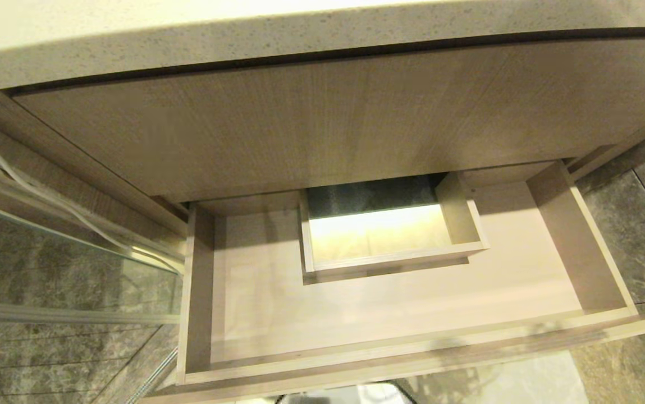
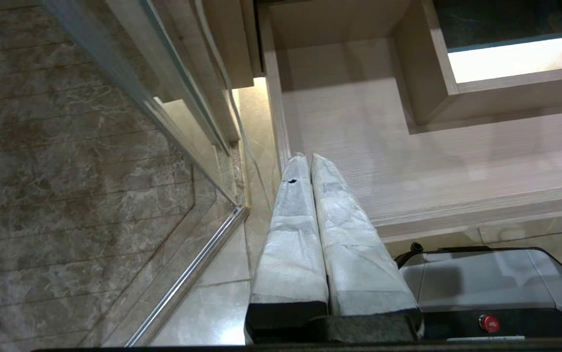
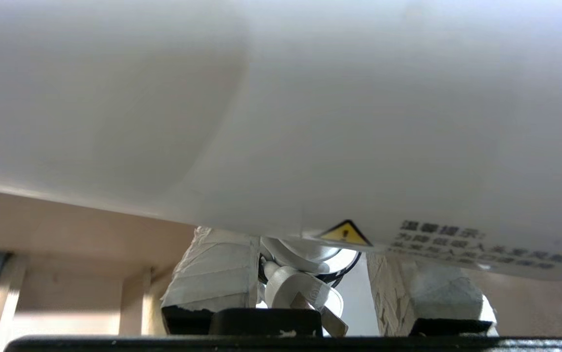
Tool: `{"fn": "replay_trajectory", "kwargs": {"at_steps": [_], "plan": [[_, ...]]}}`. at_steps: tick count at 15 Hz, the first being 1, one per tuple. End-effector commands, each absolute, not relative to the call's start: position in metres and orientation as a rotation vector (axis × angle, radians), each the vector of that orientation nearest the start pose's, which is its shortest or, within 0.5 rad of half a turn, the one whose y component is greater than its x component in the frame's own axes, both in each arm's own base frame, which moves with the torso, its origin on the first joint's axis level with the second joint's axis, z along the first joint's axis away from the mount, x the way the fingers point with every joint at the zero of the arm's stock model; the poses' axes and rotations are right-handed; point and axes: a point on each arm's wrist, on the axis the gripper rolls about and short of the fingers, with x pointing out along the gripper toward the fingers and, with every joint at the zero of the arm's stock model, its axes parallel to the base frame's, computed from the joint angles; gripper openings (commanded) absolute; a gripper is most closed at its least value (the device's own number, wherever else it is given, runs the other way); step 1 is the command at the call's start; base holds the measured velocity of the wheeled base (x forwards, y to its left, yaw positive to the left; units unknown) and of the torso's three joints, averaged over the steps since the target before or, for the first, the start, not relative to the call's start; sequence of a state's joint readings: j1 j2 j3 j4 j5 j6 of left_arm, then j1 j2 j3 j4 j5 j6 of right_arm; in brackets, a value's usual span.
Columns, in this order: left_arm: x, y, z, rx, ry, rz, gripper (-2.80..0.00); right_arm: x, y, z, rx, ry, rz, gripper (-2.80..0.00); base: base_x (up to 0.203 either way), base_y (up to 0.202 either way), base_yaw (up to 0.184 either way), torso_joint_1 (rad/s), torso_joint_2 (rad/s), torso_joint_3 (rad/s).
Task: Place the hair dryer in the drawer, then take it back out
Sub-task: Place it on the countertop
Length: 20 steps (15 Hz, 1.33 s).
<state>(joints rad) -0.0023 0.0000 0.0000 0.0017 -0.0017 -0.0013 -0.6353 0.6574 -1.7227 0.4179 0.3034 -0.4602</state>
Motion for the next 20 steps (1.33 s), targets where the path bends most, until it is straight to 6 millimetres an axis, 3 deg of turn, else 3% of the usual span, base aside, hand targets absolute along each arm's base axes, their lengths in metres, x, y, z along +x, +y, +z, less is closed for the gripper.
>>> {"fn": "replay_trajectory", "kwargs": {"at_steps": [1, 8, 14, 20], "plan": [[-0.023, 0.000, 0.075, -0.002, 0.002, -0.004, -2.80, -0.106, 0.086, 0.429, -0.733, -0.488, -0.447, -2.80, 0.000, 0.000, 0.000, 0.000, 0.00, 0.000], [-0.023, 0.000, 0.075, -0.002, 0.002, -0.003, -2.80, -0.107, 0.087, 0.428, -0.731, -0.490, -0.452, -2.80, 0.000, 0.000, 0.000, 0.042, -0.07, -0.036], [-0.023, 0.000, 0.075, -0.002, 0.003, -0.003, -2.80, -0.111, 0.090, 0.425, -0.735, -0.499, -0.453, -2.80, 0.000, 0.000, 0.000, 0.256, -0.49, -0.235], [-0.023, 0.000, 0.075, -0.002, 0.002, -0.005, -2.80, -0.098, 0.079, 0.426, -0.700, -0.443, -0.492, -2.80, 0.000, 0.000, 0.000, 0.299, -0.57, -0.279]]}}
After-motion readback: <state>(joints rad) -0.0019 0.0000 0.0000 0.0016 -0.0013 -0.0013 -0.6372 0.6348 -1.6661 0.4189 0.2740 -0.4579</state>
